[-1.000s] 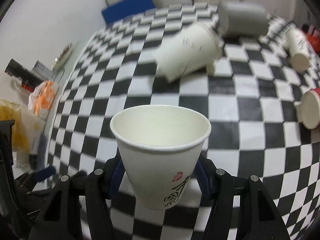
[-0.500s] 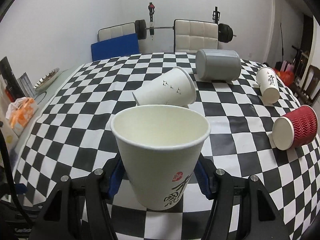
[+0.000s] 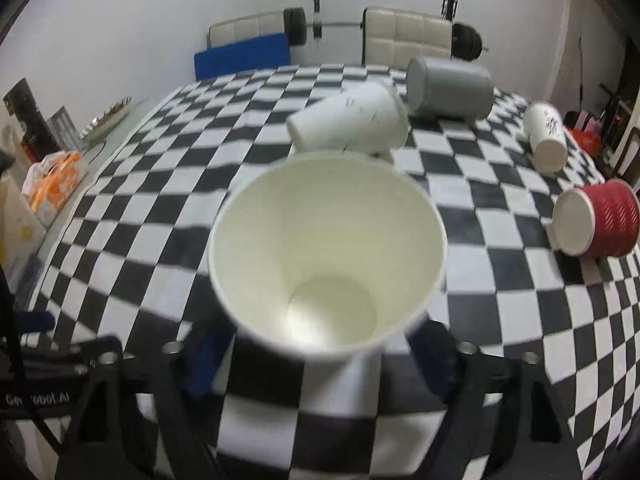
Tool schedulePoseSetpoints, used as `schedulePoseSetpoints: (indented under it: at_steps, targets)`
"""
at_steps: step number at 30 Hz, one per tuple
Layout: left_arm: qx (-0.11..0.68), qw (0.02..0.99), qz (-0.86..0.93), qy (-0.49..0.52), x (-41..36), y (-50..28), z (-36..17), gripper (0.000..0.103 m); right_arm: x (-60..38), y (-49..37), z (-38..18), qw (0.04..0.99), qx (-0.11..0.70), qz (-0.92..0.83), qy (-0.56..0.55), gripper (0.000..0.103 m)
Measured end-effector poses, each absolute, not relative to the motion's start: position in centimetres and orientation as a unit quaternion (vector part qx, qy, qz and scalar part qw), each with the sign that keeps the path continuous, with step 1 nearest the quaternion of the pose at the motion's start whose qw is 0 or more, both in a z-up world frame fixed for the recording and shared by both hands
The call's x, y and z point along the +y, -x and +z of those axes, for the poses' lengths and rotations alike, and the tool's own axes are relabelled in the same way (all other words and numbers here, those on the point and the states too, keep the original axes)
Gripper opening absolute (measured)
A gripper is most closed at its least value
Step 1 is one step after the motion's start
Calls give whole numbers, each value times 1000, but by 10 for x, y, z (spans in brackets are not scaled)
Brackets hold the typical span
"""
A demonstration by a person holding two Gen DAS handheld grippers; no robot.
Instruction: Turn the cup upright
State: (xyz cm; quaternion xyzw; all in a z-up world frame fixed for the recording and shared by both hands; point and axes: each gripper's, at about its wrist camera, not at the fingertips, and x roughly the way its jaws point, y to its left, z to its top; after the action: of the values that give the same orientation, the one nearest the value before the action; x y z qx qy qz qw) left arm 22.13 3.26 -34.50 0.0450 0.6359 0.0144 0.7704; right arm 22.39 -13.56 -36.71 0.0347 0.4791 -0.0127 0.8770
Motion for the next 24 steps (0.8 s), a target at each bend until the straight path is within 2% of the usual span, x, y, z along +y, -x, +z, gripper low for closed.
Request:
schedulePoseSetpoints:
  at_steps: [9,12,24]
  targets:
    - [594,802,-4,-57,25,-185,-295,92,-145,-167,-334,853,514,-79,-44,88]
    - [574,817,-6,-59,22,-170,-273,102,-155,-150,-308,851,511,-105,-58,88]
    - [500,863,-44,-57,-2,-103,-167,102,-168,-90,-192,862,491,-117,-39,89]
